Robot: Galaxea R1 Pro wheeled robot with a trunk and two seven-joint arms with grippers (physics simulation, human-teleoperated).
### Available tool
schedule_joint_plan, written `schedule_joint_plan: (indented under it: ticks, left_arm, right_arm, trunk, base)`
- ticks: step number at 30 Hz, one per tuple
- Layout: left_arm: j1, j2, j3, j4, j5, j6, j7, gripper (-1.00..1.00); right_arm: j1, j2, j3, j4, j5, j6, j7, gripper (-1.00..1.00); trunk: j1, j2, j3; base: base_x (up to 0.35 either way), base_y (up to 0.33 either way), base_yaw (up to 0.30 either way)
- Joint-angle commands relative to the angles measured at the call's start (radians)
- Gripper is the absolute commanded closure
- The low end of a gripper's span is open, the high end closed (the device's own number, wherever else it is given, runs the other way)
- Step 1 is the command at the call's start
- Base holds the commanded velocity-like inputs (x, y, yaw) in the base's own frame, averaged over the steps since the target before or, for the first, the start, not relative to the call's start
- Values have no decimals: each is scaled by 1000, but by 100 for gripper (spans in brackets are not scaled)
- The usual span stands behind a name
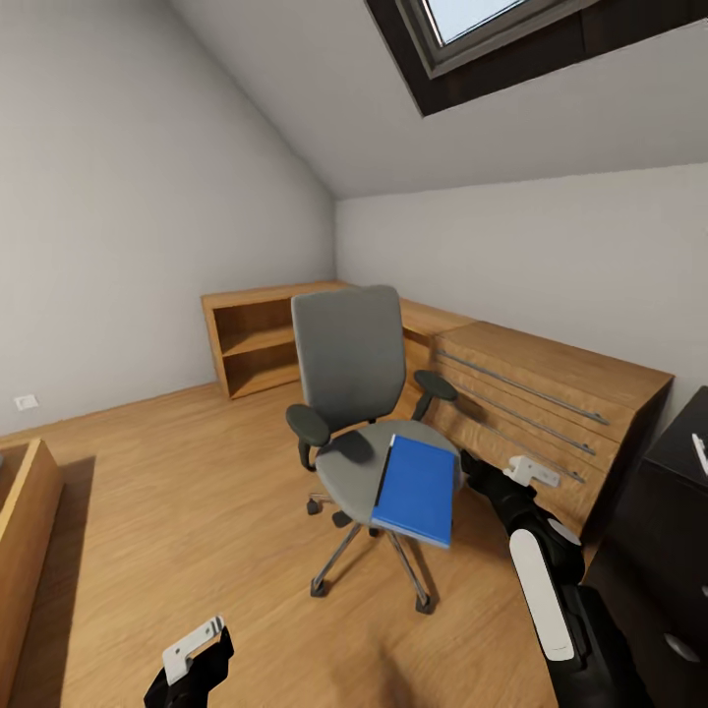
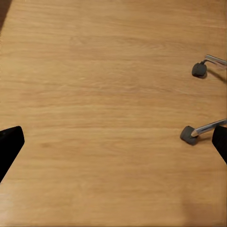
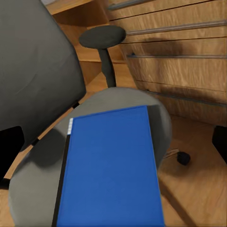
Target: In the bedroom, organize the workspace by keeping the computer under the desk, ensuring the monitor is on the desk, placing the keyboard on the desk next to the monitor, placing the mouse on the desk next to the keyboard, moving the folder from the swivel chair onto the desk next to the mouse, stacking the notebook on top of the folder with the pen on top of the notebook, and positioning the swivel chair next to the desk.
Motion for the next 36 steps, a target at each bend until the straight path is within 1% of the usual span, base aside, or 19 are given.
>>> schedule_joint_plan:
  ticks: [1, 3, 4, 7, 9, 12, 14, 15, 16, 17, 19, 20, 23, 25, 26, 27, 30, 31, 36]
  left_arm:
    - [-1, 2, -4, -5, 10, -9, 5, -100]
    - [-1, 1, -3, -16, 9, -10, 6, -100]
    - [-1, 2, -2, -30, 9, -11, 7, -100]
    - [-1, 2, -1, -46, 10, -10, 7, -100]
    - [-1, 4, 4, -97, 14, -3, 7, -100]
    - [-1, 18, 15, -145, 16, 18, 7, -100]
    - [-1, 35, 35, -193, 19, 80, 6, -100]
    - [-1, 40, 53, -222, 21, 147, 6, -100]
    - [-2, 41, 64, -236, 22, 186, 6, -100]
    - [-1, 42, 106, -309, 26, 336, 5, -100]
    - [-1, 39, 130, -370, 29, 419, 5, -100]
    - [-1, 37, 147, -439, 37, 478, 3, -100]
    - [-4, 36, 154, -474, 66, 505, 2, -100]
    - [-6, 37, 157, -480, 162, 528, -1, -100]
    - [-6, 39, 156, -455, 198, 533, -3, -100]
    - [-7, 42, 157, -443, 211, 535, -5, -100]
    - [-7, 55, 158, -431, 227, 537, -7, -100]
    - [-7, 73, 145, -430, 235, 538, -8, -100]
    - [-7, 77, 110, -438, 234, 538, -8, -100]
  right_arm:
    - [-1, 0, -1, -1, -11, 3, -6, -100]
    - [0, 0, -1, -1, -18, 4, -5, -100]
    - [0, -1, -1, 1, -45, 4, -4, -100]
    - [11, -8, -3, 15, -154, 5, -2, -100]
    - [21, -37, -3, 28, -250, 7, -1, -100]
    - [23, -57, -4, 37, -308, 8, -1, -100]
    - [26, -72, -4, 41, -369, 8, -1, -100]
    - [27, -82, -4, 43, -406, 8, -2, -100]
    - [28, -86, -4, 44, -423, 8, -2, -100]
    - [29, -106, -4, 45, -470, 8, -1, -100]
    - [30, -117, -4, 46, -488, 8, -1, -100]
    - [30, -124, -4, 46, -499, 8, -1, -100]
    - [30, -126, -4, 47, -505, 8, 0, -100]
    - [30, -128, -4, 68, -511, 8, 0, -100]
    - [30, -128, -5, 85, -518, 8, 1, -100]
    - [30, -128, -5, 92, -528, 8, 1, -100]
    - [30, -133, -7, 97, -563, 10, 1, -100]
    - [30, -168, -13, 104, -635, 15, 2, -100]
    - [30, -179, -17, 109, -663, 16, 2, -100]
  trunk:
    - [0, -1, -1]
    - [4, -8, -4]
    - [7, -15, -7]
    - [19, -36, -17]
    - [27, -50, -23]
    - [38, -71, -32]
    - [46, -85, -39]
    - [50, -92, -42]
    - [53, -99, -45]
    - [57, -106, -48]
    - [65, -120, -54]
    - [69, -127, -58]
    - [80, -148, -67]
    - [88, -162, -73]
    - [92, -169, -76]
    - [96, -176, -79]
    - [107, -197, -89]
    - [111, -204, -92]
    - [130, -239, -108]
  base:
    - [-13, 5, -7]
    - [-9, 4, -4]
    - [-4, 1, -2]
    - [-1, 0, -1]
    - [0, 0, 0]
    - [0, 0, 0]
    - [0, 0, 0]
    - [0, 0, 0]
    - [0, 0, 0]
    - [0, 0, 0]
    - [0, 0, 0]
    - [0, 0, 0]
    - [0, 0, 0]
    - [0, 0, 0]
    - [0, 0, 0]
    - [0, 0, 0]
    - [0, 0, 0]
    - [0, 0, 0]
    - [0, 0, 0]
